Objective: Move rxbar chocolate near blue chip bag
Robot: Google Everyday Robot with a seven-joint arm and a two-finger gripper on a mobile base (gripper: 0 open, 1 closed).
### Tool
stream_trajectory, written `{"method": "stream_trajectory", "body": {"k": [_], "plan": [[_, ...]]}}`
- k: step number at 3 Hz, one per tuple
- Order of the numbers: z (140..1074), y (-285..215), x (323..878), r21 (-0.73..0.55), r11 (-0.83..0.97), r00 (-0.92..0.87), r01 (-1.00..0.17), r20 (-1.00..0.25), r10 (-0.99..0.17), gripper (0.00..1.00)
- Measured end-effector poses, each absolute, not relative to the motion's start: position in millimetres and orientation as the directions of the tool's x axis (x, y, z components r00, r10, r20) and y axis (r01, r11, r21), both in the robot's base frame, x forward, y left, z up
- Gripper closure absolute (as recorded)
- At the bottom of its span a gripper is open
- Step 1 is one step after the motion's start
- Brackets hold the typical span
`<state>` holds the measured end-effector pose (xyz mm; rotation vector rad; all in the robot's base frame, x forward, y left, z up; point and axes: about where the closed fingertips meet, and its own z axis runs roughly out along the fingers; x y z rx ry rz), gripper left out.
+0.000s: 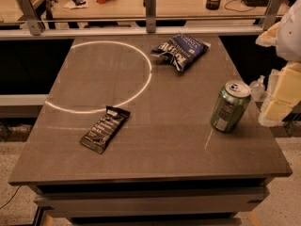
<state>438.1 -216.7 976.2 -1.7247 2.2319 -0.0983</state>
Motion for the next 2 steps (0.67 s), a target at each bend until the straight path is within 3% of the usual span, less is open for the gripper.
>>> {"method": "stream_trajectory", "body": {"k": [1,2], "plan": [[976.2,-216.6,438.1,-0.246,0.27,-0.221,-0.931,-0.207,-0.953,0.0],[974.7,-198.7,432.5,-0.248,0.28,-0.205,-0.928,-0.288,-0.935,0.0]]}}
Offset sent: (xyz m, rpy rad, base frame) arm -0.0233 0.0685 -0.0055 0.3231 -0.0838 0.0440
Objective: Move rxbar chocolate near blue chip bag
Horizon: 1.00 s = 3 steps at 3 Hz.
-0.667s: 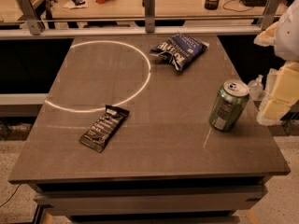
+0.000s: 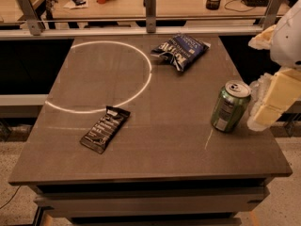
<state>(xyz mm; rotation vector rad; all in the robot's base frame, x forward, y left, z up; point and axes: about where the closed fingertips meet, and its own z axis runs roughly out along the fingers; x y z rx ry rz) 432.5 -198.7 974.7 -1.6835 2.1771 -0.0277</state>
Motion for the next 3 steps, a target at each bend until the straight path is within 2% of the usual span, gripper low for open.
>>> {"method": "stream_trajectory", "body": {"k": [1,3], "plan": [[967.7,-166.4,419.3,-0.238,0.315,-0.188,-0.919,-0.439,-0.879,0.0],[953.0,-124.6,402.2,-0.195,0.451,-0.247,-0.871,-0.621,-0.744,0.0]]}}
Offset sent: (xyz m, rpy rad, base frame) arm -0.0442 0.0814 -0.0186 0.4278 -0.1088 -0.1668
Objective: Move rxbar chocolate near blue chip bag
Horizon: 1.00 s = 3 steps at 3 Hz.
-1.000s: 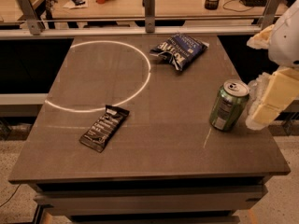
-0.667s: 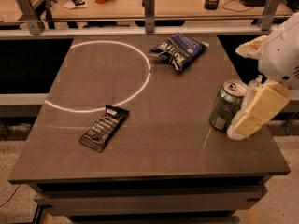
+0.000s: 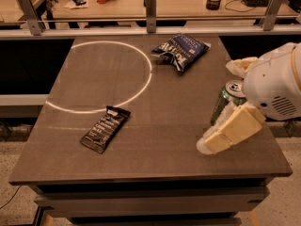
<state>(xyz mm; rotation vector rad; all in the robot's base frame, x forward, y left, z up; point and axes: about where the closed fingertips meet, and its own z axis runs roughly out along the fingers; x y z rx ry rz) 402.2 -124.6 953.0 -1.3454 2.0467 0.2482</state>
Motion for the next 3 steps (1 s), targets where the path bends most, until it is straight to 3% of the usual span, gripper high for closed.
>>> {"method": "stream_trajectory", "body": {"k": [2,3], "plan": [[911.4,-58.9,425.6,-0.231,0.418,-0.148,-0.879,-0.7,-0.699,0.0],[911.4,-53.3,426.0,-0.229,0.411,-0.144,-0.883,-0.7,-0.7,0.0]]}}
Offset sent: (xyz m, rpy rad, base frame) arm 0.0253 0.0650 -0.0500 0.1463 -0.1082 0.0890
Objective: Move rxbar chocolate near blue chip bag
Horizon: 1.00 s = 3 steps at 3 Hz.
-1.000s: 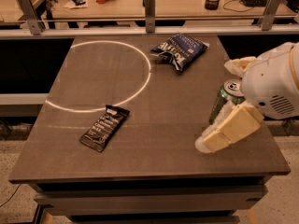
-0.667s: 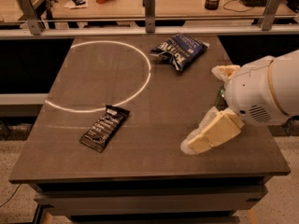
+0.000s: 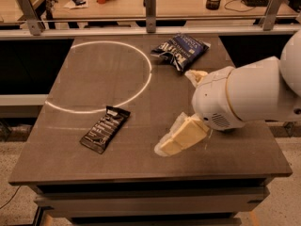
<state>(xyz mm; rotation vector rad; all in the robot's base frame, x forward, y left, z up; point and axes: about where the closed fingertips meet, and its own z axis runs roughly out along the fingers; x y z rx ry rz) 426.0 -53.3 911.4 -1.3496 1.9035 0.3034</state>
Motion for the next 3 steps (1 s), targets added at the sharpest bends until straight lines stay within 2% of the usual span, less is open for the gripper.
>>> {"method": "stream_trajectory", "body": {"k": [3], "plan": [[872.2,39.7,439.4,-0.165,0.343,-0.139,-0.925,-0.692,-0.708,0.0]]}}
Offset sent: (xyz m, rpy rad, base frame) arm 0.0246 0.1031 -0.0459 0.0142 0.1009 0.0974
